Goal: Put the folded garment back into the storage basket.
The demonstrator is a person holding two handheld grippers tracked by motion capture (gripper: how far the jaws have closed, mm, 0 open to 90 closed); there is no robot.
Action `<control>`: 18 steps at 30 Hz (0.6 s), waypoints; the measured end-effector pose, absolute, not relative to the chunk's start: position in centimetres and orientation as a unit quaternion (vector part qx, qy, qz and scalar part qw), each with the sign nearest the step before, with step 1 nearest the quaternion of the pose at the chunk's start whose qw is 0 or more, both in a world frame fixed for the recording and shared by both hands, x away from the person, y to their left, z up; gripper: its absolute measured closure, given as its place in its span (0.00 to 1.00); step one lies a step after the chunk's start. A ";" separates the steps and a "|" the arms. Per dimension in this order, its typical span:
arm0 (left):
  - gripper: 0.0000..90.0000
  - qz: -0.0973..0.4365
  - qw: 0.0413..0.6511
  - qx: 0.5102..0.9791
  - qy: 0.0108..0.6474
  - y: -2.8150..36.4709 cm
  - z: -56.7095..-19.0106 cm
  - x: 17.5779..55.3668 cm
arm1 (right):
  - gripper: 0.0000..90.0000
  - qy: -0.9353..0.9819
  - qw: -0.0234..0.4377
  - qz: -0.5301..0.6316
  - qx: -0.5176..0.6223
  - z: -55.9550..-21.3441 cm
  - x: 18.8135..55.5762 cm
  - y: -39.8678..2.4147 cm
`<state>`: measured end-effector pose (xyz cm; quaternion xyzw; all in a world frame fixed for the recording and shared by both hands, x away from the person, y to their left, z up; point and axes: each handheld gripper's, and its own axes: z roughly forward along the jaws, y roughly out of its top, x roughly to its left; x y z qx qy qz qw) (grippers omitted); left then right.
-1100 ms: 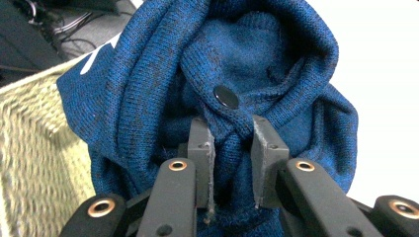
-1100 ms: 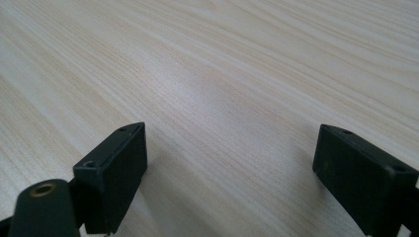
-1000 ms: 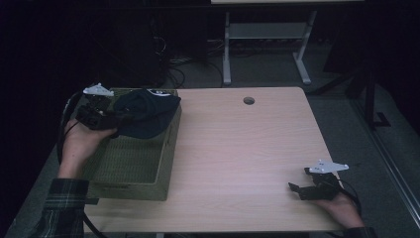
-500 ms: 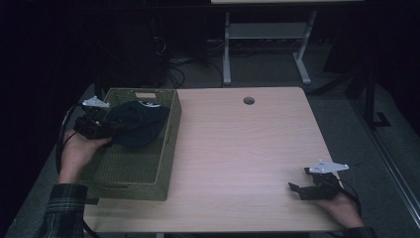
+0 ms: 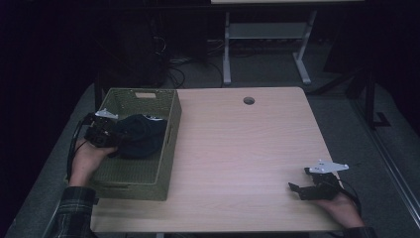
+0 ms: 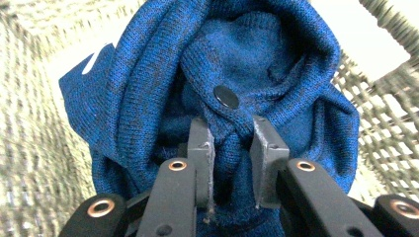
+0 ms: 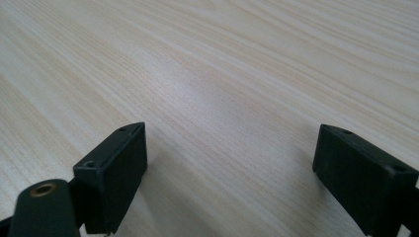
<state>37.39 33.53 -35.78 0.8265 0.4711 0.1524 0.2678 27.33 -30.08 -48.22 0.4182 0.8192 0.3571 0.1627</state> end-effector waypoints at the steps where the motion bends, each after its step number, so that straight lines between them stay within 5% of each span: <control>1: 0.81 0.151 0.266 0.826 0.473 33.5 -36.0 37.4 | 0.15 0.819 0.163 0.357 0.418 -48.2 27.3 -30.1; 12: 0.78 0.117 0.256 0.827 0.487 33.9 -38.9 37.8 | 0.15 0.819 0.163 0.357 0.418 -48.2 27.3 -30.1; 18: 0.59 0.125 0.278 0.815 0.492 34.5 -38.3 37.5 | 0.15 0.819 0.163 0.357 0.418 -48.2 27.3 -30.1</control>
